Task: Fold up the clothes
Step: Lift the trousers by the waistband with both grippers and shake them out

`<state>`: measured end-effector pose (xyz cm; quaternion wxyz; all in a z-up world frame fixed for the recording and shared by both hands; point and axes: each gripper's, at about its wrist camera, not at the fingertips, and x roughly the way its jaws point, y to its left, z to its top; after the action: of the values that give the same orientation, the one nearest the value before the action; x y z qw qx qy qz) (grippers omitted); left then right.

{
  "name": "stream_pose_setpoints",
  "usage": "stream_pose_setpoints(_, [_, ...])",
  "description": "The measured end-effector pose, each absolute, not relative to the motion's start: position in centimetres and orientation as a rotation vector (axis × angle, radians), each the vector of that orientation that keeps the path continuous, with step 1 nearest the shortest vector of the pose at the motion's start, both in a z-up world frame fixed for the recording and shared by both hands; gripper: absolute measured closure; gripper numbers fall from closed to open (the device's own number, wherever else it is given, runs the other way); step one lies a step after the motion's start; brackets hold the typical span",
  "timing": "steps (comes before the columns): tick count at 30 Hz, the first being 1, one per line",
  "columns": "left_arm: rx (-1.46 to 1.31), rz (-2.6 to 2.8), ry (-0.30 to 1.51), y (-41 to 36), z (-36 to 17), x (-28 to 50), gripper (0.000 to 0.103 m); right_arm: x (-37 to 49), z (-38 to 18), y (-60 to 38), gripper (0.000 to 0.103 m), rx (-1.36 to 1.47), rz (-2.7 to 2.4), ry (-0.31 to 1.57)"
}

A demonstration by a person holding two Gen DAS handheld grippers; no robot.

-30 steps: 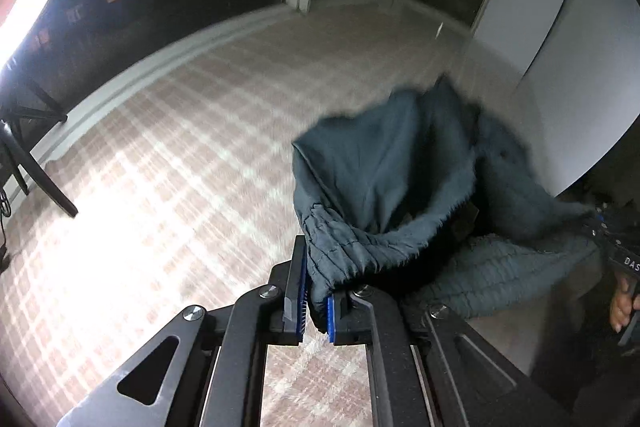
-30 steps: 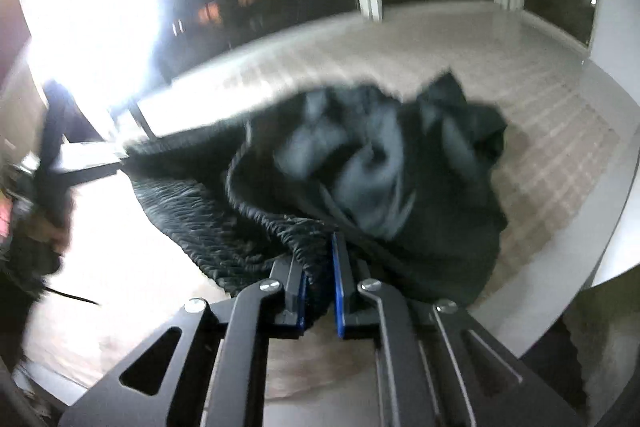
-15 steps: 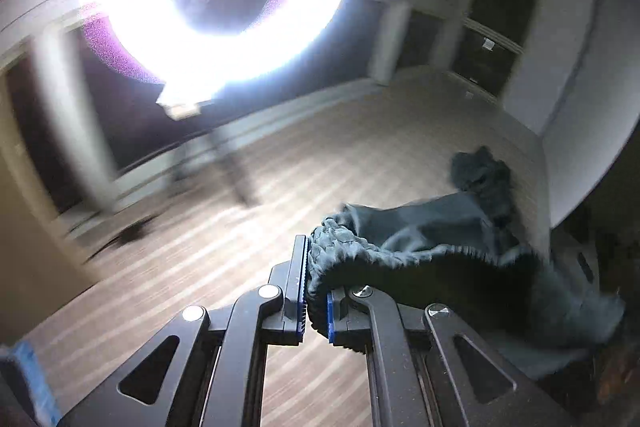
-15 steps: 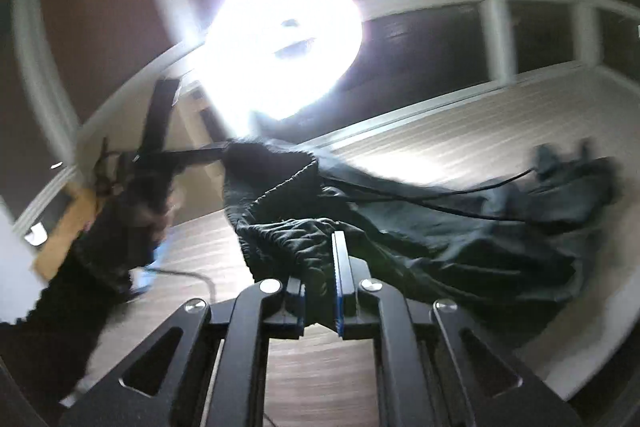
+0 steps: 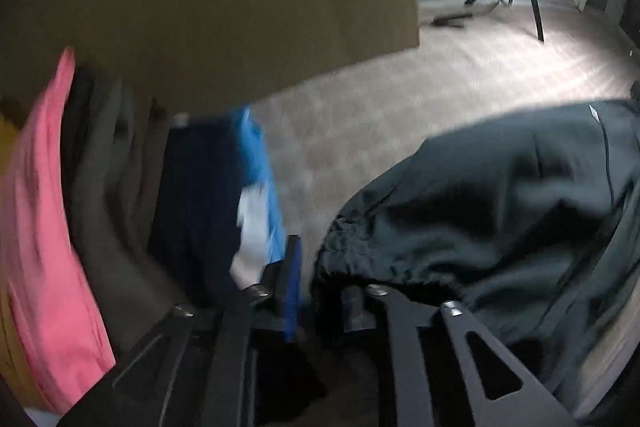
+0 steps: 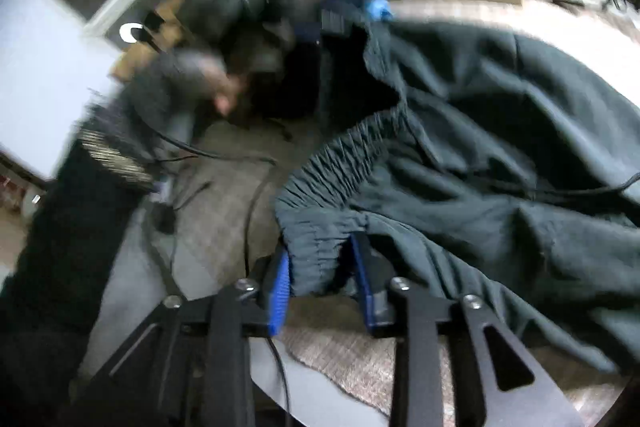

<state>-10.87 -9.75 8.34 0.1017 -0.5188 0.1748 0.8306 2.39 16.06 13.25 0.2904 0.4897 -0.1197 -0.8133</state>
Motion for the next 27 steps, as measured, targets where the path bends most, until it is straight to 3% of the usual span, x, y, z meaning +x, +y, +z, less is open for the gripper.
stream_pose_setpoints(2, [-1.530, 2.442, 0.541, -10.5, 7.9, -9.6, 0.072, 2.6, 13.4, 16.1, 0.067, 1.319, -2.149, -0.301])
stream_pose_setpoints(6, [-1.508, 2.449, 0.594, -10.7, 7.9, -7.2, 0.072, 4.6, 17.0, 20.6, 0.067, 1.273, -2.306, -0.373])
stream_pose_setpoints(14, [-1.455, 2.617, 0.404, -13.7, 13.3, -4.5, 0.074, 9.8, 21.1, 42.4, 0.067, 1.192, -2.730, -0.735])
stream_pose_setpoints(20, [-1.322, 2.597, 0.318, -7.2, 16.9, -2.4, 0.073, 14.3, 23.3, 56.3, 0.065, 1.145, -2.943, -0.863])
stream_pose_setpoints(21, [-1.301, 2.573, 0.305, -5.2, 17.2, -2.4, 0.073, 14.6, 23.5, 58.0, 0.063, 1.139, -2.972, -0.863])
stream_pose_setpoints(24, [-1.254, 2.524, 0.301, 0.0, 17.6, -2.7, 0.073, 15.0, 23.8, 63.5, 0.041, 1.138, -3.072, -0.833])
stream_pose_setpoints(27, [-1.218, 2.476, 0.326, 6.2, 17.2, -3.0, 0.073, 14.3, 22.9, 68.9, 0.040, 1.177, -3.126, -0.815])
